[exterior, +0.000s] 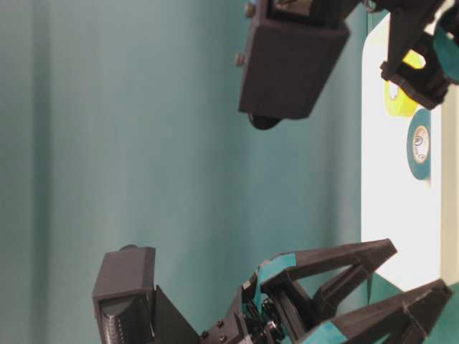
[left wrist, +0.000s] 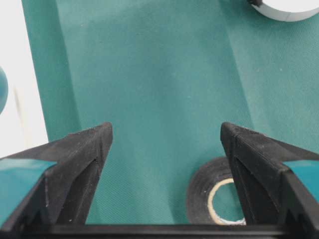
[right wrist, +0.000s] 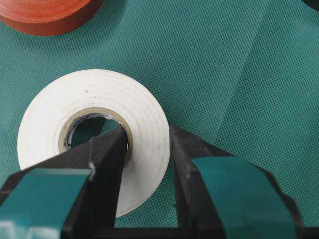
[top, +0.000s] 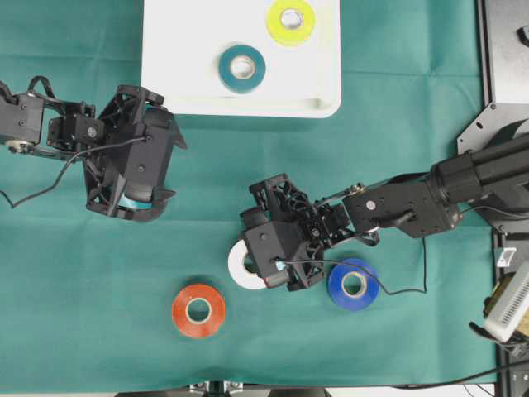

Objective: Put the tape alternately from left to right into the white case.
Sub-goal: 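Move the right gripper to the white tape and grasp it, then lift the white tape and carry it into the white tray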

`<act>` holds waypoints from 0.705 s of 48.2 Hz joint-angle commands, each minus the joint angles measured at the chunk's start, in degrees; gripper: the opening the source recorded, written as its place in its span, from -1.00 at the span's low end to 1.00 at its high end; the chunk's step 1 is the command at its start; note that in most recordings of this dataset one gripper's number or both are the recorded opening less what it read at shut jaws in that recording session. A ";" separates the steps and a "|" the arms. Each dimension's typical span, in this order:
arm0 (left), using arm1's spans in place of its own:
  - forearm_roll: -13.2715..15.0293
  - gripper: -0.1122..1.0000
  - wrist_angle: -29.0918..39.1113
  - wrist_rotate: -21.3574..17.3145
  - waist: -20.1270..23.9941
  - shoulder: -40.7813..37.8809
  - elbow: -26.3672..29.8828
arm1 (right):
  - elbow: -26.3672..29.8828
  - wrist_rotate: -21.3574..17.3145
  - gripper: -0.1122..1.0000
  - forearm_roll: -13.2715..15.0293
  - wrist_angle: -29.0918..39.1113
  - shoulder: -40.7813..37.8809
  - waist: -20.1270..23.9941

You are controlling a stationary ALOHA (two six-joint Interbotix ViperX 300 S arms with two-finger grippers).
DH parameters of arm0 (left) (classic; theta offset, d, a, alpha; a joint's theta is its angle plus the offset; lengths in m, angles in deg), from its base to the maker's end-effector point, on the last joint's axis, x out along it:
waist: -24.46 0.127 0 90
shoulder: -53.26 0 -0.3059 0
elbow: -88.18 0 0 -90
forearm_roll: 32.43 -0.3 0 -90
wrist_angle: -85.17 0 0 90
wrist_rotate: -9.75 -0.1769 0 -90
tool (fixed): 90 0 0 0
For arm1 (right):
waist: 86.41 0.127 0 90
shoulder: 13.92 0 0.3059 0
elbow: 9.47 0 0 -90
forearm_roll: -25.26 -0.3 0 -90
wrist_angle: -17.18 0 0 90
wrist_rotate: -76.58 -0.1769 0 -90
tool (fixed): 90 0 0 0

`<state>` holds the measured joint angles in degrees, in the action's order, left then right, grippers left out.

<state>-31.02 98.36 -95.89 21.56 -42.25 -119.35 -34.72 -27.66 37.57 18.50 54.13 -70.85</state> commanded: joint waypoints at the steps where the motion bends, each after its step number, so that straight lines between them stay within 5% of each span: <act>1: 0.18 0.67 -0.44 0.09 -0.26 1.32 0.62 | 0.97 0.00 -0.32 0.09 0.35 1.67 0.09; 34: 0.09 0.67 -0.35 0.09 -0.53 1.32 0.53 | 1.14 -0.09 -0.32 0.09 5.63 11.87 0.18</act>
<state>-31.02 98.36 -95.89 21.47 -42.25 -119.35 -34.54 -27.66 37.48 24.30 64.15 -70.85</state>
